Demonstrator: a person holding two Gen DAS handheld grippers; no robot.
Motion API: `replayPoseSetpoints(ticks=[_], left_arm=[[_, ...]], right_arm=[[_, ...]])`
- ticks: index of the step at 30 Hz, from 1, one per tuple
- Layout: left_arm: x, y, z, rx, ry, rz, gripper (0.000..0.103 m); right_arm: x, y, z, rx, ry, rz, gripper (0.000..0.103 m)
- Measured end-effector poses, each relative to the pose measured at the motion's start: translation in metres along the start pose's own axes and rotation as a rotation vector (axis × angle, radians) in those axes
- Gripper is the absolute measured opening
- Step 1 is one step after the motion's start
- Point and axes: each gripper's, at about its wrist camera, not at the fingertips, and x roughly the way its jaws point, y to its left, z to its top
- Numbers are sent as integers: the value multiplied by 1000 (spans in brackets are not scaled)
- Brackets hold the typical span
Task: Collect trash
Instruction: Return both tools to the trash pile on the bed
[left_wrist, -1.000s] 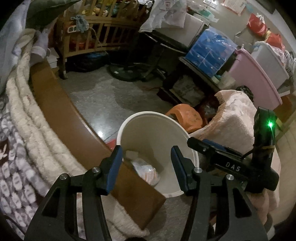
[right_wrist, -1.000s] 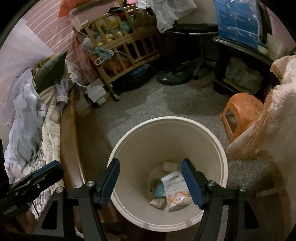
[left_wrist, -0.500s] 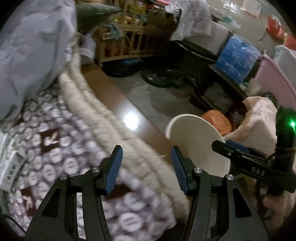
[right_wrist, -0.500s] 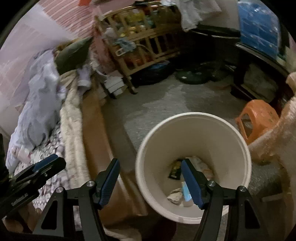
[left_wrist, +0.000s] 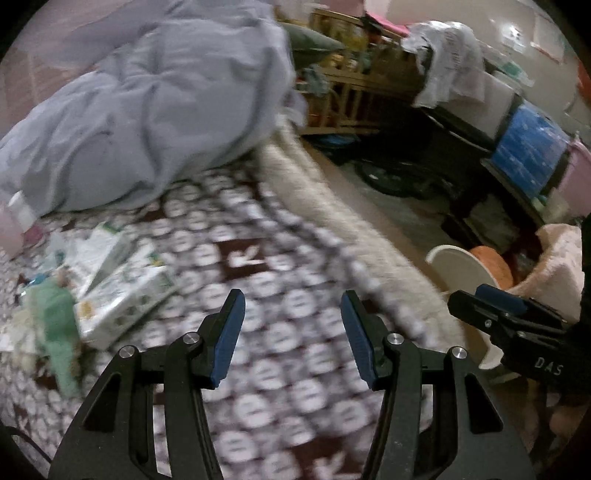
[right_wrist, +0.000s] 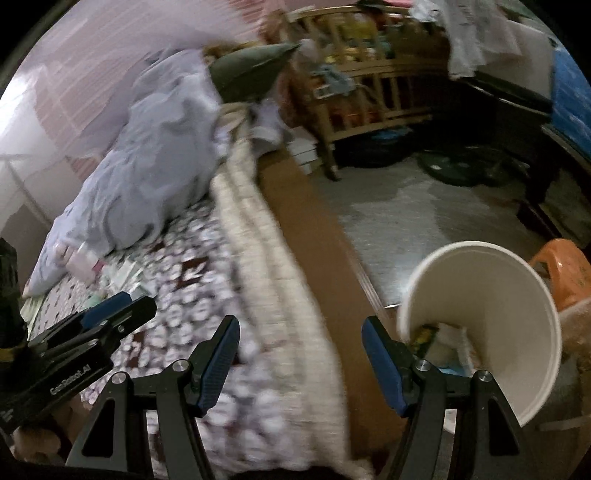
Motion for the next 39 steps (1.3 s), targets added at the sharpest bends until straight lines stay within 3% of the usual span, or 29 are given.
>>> replayPoseSetpoints(ticks=[15, 23, 29, 39], left_arm=[[-42, 132, -37, -159, 0, 175, 52], [-60, 216, -61, -260, 14, 277, 52], [-55, 273, -65, -387, 35, 270, 53], [-27, 295, -60, -394, 81, 266, 53]], right_arm=[[47, 127, -10, -193, 94, 136, 67], [76, 172, -13, -251, 147, 172, 67], [100, 199, -10, -271, 186, 189, 67], [148, 264, 25, -320, 159, 102, 67]])
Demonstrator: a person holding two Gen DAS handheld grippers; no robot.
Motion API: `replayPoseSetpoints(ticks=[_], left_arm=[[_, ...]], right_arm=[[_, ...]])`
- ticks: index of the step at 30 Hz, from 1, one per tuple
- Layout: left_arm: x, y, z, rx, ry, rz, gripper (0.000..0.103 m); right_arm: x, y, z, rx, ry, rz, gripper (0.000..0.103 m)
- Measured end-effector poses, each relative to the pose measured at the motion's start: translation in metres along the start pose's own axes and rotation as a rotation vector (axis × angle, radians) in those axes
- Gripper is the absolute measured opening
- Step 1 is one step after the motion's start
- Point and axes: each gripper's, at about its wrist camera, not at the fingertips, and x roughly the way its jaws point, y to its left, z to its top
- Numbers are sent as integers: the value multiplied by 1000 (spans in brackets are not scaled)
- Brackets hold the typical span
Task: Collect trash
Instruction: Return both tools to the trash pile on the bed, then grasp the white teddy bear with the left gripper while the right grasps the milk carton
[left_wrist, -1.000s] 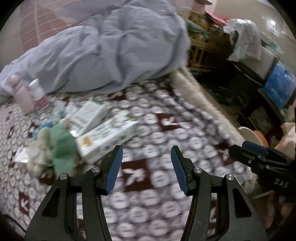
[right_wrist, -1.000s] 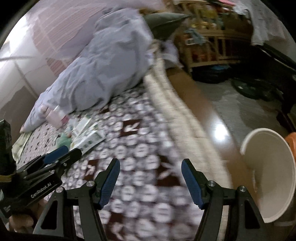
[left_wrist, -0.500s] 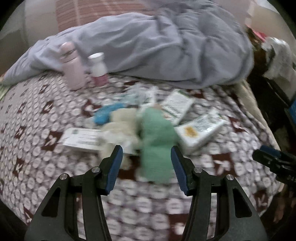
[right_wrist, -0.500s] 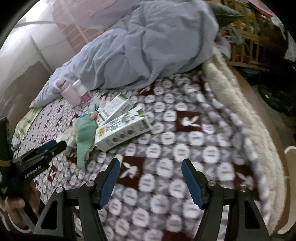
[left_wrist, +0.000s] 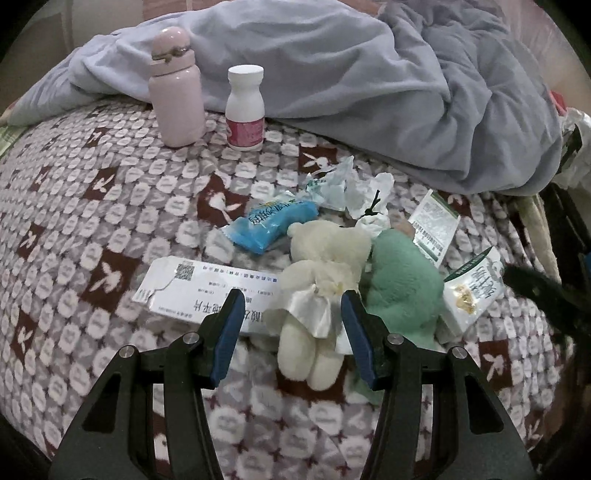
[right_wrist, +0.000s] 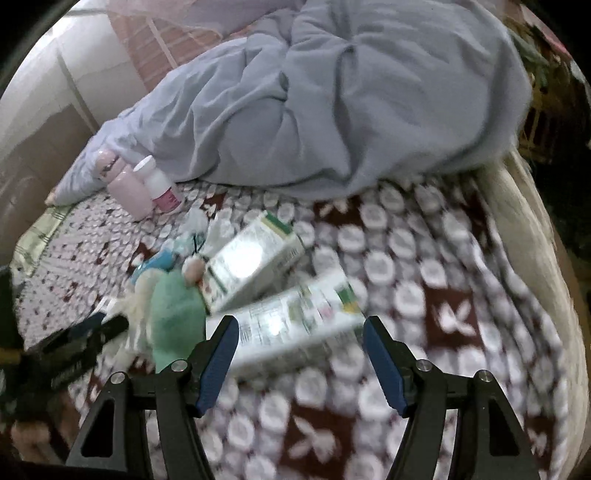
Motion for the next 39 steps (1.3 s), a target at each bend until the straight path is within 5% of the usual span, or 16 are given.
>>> replayPoseSetpoints(ticks=[8, 12, 20, 22, 26, 39], left_arm=[[10, 1, 6, -7, 12, -35, 53], [12, -4, 9, 14, 15, -53, 53], [23, -13, 5, 22, 33, -81, 51], [23, -14, 4, 23, 36, -103, 33], [18, -13, 0, 38, 32, -116, 25], [-25, 6, -3, 6, -41, -123, 24]], right_arm=[[49, 52, 5, -231, 12, -179, 68], [33, 44, -13, -320, 35, -135, 68], [4, -27, -34, -83, 108, 10, 73], [7, -31, -34, -12, 114, 59, 73], [12, -26, -30, 86, 96, 139, 73], [43, 17, -26, -85, 152, -23, 73]])
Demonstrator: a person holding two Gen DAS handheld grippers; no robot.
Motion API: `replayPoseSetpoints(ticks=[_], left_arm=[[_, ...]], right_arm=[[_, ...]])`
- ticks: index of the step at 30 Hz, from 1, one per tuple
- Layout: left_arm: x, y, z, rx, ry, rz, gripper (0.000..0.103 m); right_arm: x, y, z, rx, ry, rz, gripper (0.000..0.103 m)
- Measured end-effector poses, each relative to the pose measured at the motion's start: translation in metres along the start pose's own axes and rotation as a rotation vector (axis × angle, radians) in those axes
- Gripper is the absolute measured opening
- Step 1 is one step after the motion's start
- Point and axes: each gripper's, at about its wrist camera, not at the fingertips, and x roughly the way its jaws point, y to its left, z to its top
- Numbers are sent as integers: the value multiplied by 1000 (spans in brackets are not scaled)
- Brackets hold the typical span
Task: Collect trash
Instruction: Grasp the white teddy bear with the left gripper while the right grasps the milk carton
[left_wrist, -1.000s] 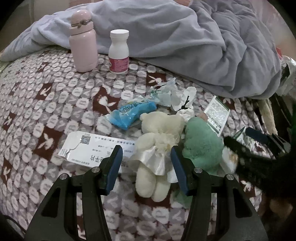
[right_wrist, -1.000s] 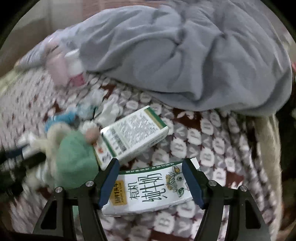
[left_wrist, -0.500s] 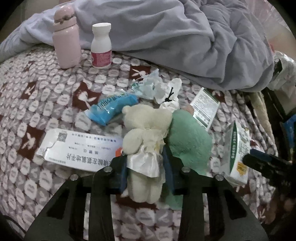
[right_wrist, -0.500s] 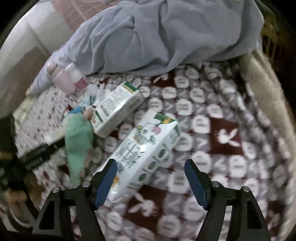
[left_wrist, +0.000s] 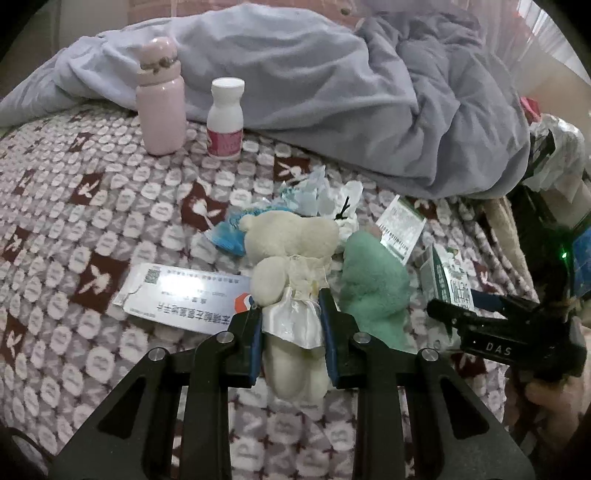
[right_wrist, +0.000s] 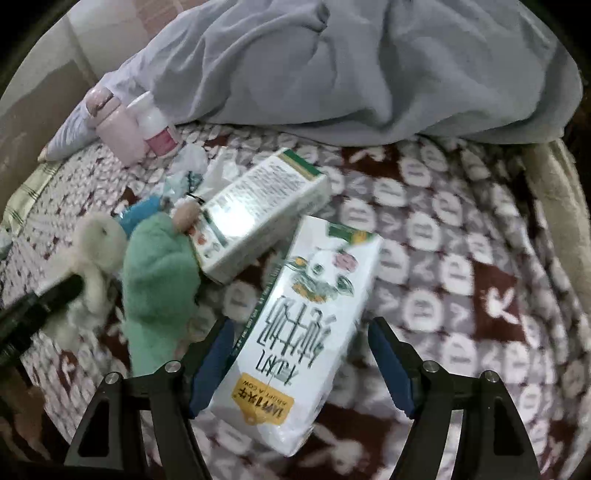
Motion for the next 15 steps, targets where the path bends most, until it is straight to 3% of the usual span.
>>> replayPoseSetpoints(ticks=[3, 5, 15], left_arm=[[-4, -5, 0, -3, -6, -11, 24], [-6, -9, -1, 0, -10, -17, 24], [-29, -46, -4, 35, -41, -73, 24]], right_arm=[[-4, -14, -2, 44, 2, 6, 73], [-3, -17, -3, 62, 0, 51, 59], [-56, -30, -24, 57, -123, 125, 59]])
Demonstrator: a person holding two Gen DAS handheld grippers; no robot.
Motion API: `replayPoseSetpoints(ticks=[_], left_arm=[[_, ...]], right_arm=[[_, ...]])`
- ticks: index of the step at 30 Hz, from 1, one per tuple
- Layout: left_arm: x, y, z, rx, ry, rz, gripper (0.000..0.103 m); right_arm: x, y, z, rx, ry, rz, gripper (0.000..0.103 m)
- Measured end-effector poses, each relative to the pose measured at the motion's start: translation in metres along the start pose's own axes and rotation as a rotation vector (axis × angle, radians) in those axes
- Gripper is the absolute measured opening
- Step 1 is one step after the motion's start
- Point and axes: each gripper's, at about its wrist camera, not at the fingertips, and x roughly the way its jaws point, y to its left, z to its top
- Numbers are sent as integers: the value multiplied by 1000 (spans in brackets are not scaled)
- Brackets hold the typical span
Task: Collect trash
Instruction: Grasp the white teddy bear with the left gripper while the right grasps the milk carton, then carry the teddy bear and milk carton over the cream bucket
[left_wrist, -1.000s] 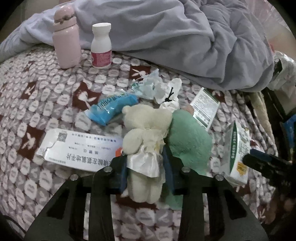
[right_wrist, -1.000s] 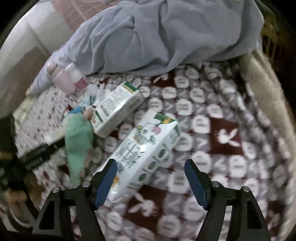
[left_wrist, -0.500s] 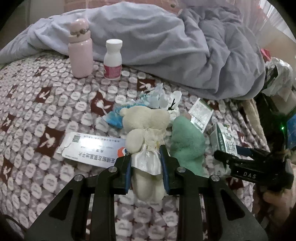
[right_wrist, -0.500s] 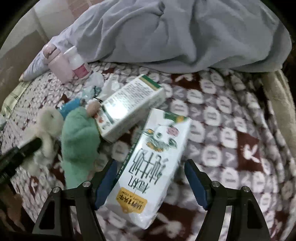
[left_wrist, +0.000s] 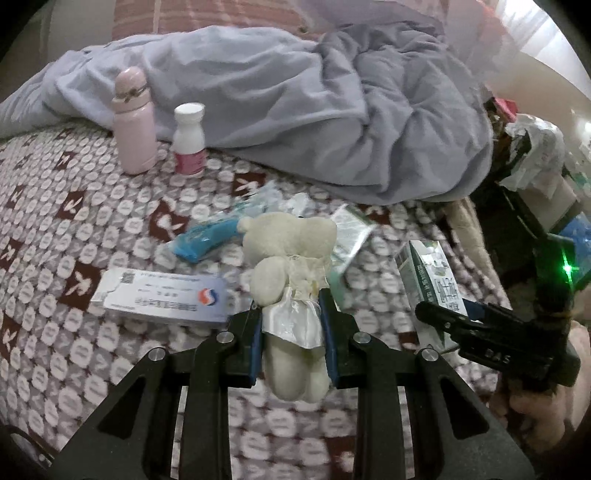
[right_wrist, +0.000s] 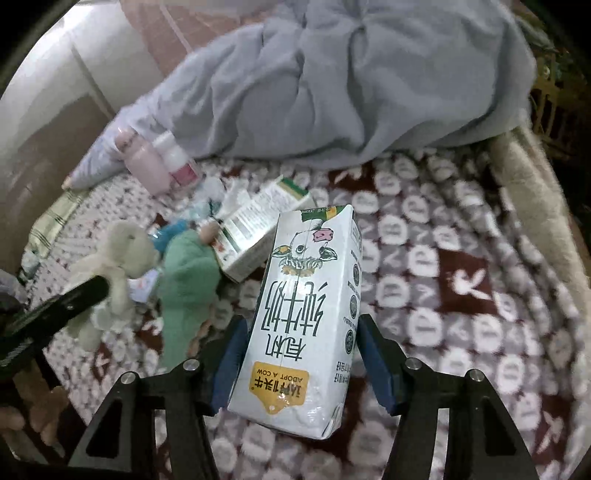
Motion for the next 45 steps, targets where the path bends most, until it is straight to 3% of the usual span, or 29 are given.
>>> replayPoseSetpoints(ticks=[9, 20, 45], left_arm=[[-1, -67, -4, 81, 1, -62, 24], [15, -156, -22, 210, 25, -105, 24], [42, -318, -51, 434, 57, -226, 24]], right_arm=[[-70, -27, -14, 7, -111, -13, 59], [-134, -91, -45, 88, -188, -109, 59], [-218, -222, -113, 305, -266, -282, 59]])
